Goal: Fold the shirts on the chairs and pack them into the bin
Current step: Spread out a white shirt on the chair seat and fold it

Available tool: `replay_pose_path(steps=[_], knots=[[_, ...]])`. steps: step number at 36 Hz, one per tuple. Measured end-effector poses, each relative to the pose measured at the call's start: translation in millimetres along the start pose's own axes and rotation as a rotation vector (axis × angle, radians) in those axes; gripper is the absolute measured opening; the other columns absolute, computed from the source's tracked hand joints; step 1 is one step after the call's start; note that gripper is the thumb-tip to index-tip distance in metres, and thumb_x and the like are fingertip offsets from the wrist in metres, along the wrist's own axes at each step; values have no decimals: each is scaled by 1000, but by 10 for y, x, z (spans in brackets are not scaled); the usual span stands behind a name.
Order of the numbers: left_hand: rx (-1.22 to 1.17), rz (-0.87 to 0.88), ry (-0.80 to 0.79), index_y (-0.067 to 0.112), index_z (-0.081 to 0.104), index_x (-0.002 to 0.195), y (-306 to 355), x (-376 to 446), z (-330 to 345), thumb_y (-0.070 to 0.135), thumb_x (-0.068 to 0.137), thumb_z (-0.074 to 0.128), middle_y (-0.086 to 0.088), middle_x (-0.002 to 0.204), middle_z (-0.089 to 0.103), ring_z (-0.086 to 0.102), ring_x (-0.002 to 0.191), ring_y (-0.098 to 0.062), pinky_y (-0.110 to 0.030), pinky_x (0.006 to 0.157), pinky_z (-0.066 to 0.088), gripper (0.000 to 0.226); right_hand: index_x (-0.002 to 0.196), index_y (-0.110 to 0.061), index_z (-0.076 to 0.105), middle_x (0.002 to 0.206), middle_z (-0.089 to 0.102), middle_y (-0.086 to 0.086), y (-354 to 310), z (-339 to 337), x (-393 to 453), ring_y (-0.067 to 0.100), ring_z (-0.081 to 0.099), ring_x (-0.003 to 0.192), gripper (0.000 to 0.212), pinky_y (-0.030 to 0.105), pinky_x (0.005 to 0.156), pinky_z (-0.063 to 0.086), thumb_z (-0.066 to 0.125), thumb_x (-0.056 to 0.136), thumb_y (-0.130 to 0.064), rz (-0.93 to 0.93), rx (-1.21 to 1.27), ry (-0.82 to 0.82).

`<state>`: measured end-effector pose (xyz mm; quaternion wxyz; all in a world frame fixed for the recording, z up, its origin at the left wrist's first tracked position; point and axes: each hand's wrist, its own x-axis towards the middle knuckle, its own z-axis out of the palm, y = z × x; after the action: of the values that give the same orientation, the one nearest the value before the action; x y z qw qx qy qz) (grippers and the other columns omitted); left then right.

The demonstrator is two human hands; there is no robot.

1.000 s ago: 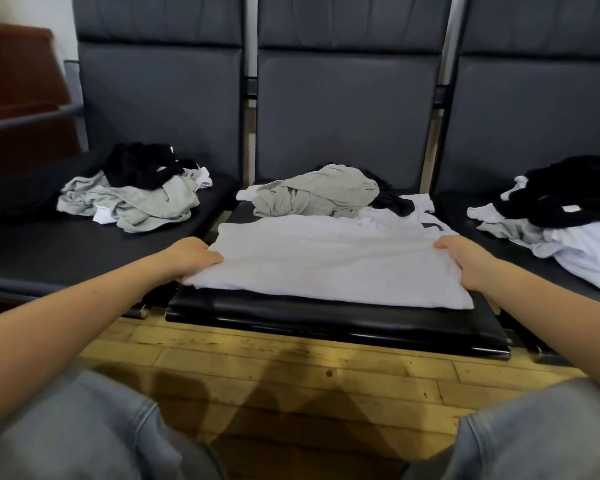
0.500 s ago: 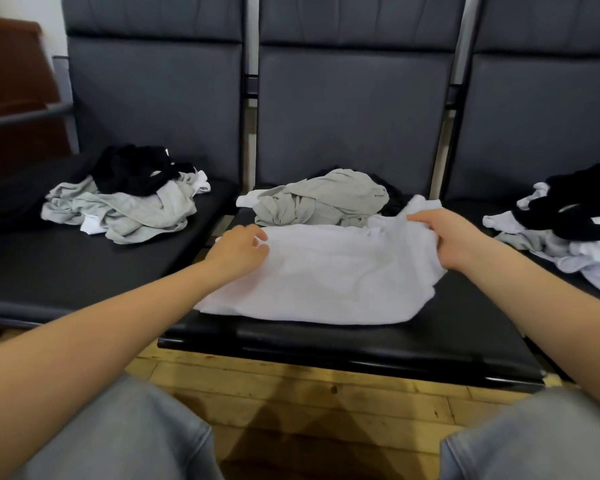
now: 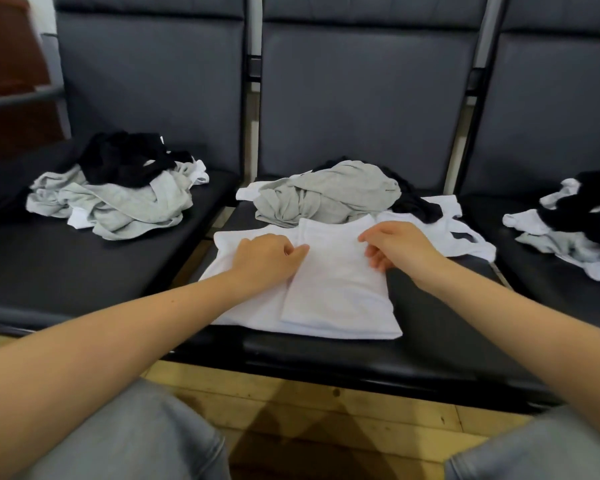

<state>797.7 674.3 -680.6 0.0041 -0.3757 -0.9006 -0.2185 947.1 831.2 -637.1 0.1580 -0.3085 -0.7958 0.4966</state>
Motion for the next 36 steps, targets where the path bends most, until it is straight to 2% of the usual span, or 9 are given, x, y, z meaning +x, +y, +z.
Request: replay_pose_path(steps=[3, 6, 9, 13, 17, 22, 27, 31, 36], knots=[[-51, -13, 11, 13, 66, 83, 21, 4, 63, 54, 90, 53, 3, 83, 65, 57, 85, -18, -35, 83, 37, 44, 85, -12, 60, 78, 58, 5, 182, -97, 24, 17, 52, 63, 19, 26, 54, 41, 62, 90, -30, 31, -100, 72], [-71, 9, 81, 19, 54, 78, 36, -7, 168, 54, 86, 58, 8, 77, 56, 52, 82, -18, -36, 80, 36, 36, 57, -19, 35, 57, 40, -1, 301, -93, 9, 16, 40, 55, 58, 28, 56, 27, 67, 76, -64, 116, -324, 23], [-46, 50, 105, 24, 49, 81, 71, -1, 225, 54, 85, 60, 10, 78, 50, 49, 83, -18, -36, 81, 35, 32, 56, -20, 35, 54, 41, -7, 327, -38, -21, 12, 43, 54, 65, 26, 53, 27, 63, 70, -77, 86, -557, 3], [-83, 65, 83, 25, 47, 80, 124, 48, 238, 53, 85, 59, 9, 80, 51, 48, 83, -16, -36, 81, 34, 31, 67, -23, 44, 72, 50, -10, 292, 7, -1, 13, 52, 74, 48, 23, 55, 31, 71, 74, -62, 77, -481, -74], [-135, 107, -8, 30, 45, 77, 200, 90, 236, 49, 84, 62, 13, 77, 48, 48, 84, -16, -35, 77, 37, 27, 67, -13, 43, 71, 46, -3, 271, -34, -32, 12, 44, 64, 39, 26, 53, 28, 65, 86, -39, 45, -476, 24], [-304, 180, -126, 21, 62, 100, 274, 78, 233, 39, 86, 66, 5, 96, 56, 52, 88, -12, -28, 83, 44, 23, 108, 8, 60, 102, 65, 16, 254, -190, -41, 25, 58, 86, 33, 30, 65, 41, 58, 90, -19, 94, -207, 99], [-351, 191, -115, 21, 64, 109, 224, 96, 114, 29, 93, 60, 8, 97, 54, 50, 81, -5, -18, 77, 40, 18, 126, -2, 53, 122, 59, 13, 234, -359, -24, 24, 54, 95, 44, 30, 79, 39, 64, 90, -26, 271, 54, 132], [-344, 166, -5, 15, 69, 102, 79, 129, -10, 24, 95, 57, 11, 95, 60, 51, 76, 1, -6, 67, 37, 16, 124, -10, 55, 101, 59, 1, 98, -409, -3, 19, 54, 92, 44, 27, 80, 39, 68, 88, -32, 239, 103, 110], [-611, -86, -54, 14, 68, 85, -71, 158, -92, 32, 97, 52, -2, 87, 65, 57, 74, -14, -24, 74, 48, 27, 105, -16, 57, 97, 59, -5, -221, -370, -33, 6, 54, 80, 28, 22, 60, 39, 65, 89, -37, 57, 22, 67]])
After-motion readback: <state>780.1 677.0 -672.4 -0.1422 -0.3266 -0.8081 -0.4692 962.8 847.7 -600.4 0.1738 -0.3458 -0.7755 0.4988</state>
